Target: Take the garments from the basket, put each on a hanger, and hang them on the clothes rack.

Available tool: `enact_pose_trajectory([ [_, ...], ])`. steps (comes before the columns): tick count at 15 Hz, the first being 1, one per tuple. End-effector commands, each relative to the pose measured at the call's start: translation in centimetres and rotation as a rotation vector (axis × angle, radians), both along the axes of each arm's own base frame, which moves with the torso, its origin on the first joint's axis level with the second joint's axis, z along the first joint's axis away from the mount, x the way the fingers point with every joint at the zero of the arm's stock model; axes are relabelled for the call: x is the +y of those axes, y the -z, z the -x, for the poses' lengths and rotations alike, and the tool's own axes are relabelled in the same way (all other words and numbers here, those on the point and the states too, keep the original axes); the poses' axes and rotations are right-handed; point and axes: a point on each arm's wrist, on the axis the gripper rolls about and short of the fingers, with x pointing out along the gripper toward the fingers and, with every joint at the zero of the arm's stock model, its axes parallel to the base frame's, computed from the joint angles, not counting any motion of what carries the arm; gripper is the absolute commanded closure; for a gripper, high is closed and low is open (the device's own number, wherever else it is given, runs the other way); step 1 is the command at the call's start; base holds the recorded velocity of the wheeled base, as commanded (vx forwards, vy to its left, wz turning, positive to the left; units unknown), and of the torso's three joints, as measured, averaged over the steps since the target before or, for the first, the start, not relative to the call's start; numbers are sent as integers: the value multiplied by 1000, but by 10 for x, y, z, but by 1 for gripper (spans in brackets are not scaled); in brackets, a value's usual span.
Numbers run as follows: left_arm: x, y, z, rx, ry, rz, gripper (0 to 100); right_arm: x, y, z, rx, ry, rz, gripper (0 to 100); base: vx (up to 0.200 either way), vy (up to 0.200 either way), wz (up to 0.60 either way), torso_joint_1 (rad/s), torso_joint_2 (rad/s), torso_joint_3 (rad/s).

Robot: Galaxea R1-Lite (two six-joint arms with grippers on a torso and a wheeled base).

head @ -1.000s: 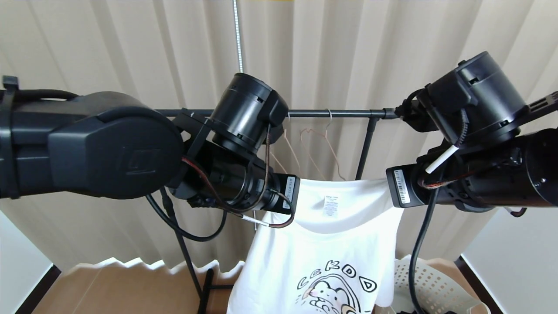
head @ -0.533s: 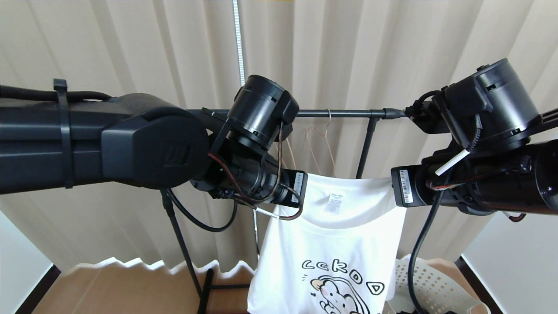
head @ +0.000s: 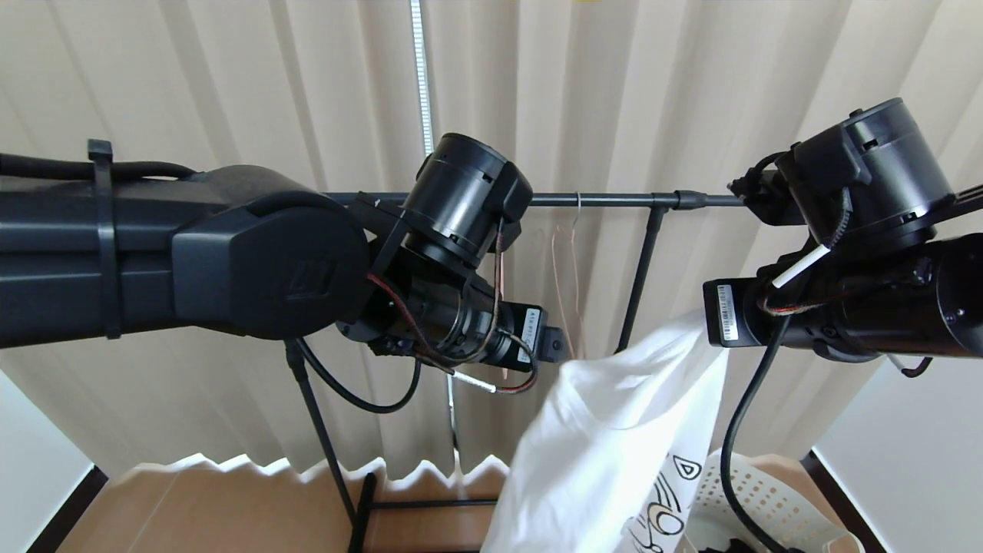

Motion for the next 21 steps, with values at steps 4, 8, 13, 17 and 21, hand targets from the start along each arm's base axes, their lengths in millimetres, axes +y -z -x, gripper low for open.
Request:
enact_pose_trajectory([
  [4, 2, -2, -2, -4, -9, 6, 0, -4, -2, 0, -5, 9, 1, 100, 0, 0, 0, 0, 0, 0],
  [8, 3, 7, -26, -5, -60, -2, 0, -8, -5, 6, -16, -4, 10, 100, 0, 0, 0, 0, 0, 0],
  [13, -8, 16, -76, -51, -122, 11, 0, -9, -5, 7, -16, -4, 10, 100, 0, 0, 0, 0, 0, 0],
  [17, -18, 38, -109, -78, -184, -9, 0, -8, -5, 6, -16, -4, 10, 100, 0, 0, 0, 0, 0, 0],
  [21, -20, 51, -117, -70, -194, -17, 0, -8, -4, 6, -14, -4, 11, 100, 0, 0, 0, 0, 0, 0],
])
